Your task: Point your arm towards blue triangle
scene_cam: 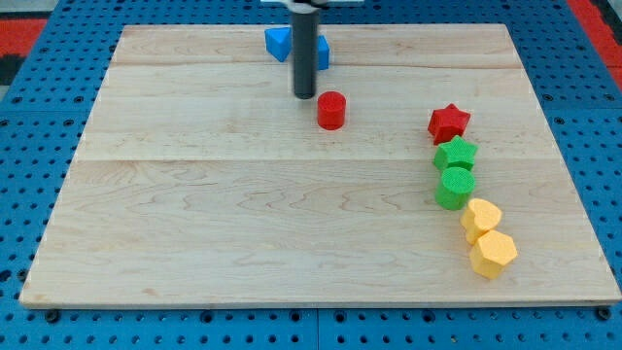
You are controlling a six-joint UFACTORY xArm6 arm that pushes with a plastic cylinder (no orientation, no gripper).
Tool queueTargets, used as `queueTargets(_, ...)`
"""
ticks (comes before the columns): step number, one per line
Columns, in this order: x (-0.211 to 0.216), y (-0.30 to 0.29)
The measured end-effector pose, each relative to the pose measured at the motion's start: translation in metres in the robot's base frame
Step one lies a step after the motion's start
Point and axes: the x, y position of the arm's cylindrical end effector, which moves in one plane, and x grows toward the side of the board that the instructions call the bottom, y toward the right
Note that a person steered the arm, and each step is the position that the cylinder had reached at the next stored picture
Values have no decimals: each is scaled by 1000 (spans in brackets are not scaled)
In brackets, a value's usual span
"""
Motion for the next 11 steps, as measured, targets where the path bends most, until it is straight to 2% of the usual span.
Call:
queueTargets(1,26,-25)
queueTargets(2,44,3)
queueTargets(4,21,149)
queueTargets(5,19,149)
queueTargets(7,16,44)
queueTargets(8,-7,32)
queueTargets(9,-7,66)
queueTargets(10,44,70)
queueTargets(11,55,105)
